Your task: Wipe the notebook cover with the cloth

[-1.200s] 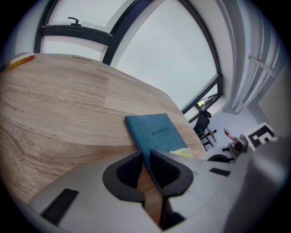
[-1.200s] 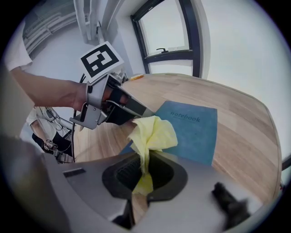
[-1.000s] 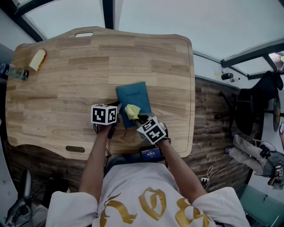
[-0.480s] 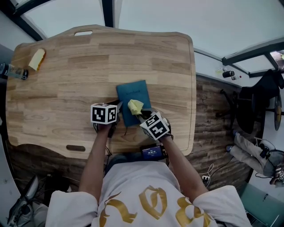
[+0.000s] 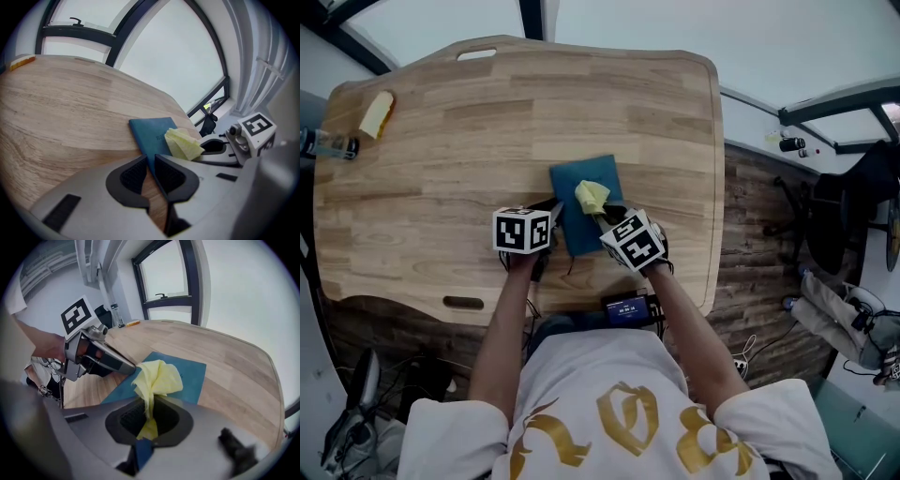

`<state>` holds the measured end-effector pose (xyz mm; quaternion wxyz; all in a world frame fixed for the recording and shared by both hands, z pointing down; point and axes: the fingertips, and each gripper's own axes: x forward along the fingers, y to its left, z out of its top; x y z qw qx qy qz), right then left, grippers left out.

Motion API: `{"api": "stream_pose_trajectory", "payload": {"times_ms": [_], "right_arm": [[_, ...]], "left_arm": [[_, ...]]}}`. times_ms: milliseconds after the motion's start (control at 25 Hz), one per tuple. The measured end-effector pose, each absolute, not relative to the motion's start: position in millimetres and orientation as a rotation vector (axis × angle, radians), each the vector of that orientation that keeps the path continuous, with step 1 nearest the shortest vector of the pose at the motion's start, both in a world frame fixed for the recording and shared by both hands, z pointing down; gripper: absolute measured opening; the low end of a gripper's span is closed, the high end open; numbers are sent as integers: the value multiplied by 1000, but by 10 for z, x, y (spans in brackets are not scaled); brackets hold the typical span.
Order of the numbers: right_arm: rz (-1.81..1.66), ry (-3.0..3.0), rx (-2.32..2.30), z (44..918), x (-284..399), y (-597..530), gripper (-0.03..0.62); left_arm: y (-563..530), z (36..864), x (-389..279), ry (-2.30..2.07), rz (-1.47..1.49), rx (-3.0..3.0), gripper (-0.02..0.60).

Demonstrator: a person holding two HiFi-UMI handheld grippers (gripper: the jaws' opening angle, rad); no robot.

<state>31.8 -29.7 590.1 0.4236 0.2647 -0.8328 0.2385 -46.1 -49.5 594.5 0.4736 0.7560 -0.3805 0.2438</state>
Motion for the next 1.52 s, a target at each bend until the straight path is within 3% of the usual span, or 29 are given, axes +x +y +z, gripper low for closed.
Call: {"api": "stream_pose_trajectory", "payload": {"times_ms": [880, 1520], "right_arm": [[506, -2140, 1091, 5538, 617, -876, 39], [431, -2346, 1450, 4275, 768, -399, 38]], "left_arm": [[-476, 5901, -538, -965, 581, 1861, 43], [-508, 4139, -869, -1486, 341, 2341, 15]]}}
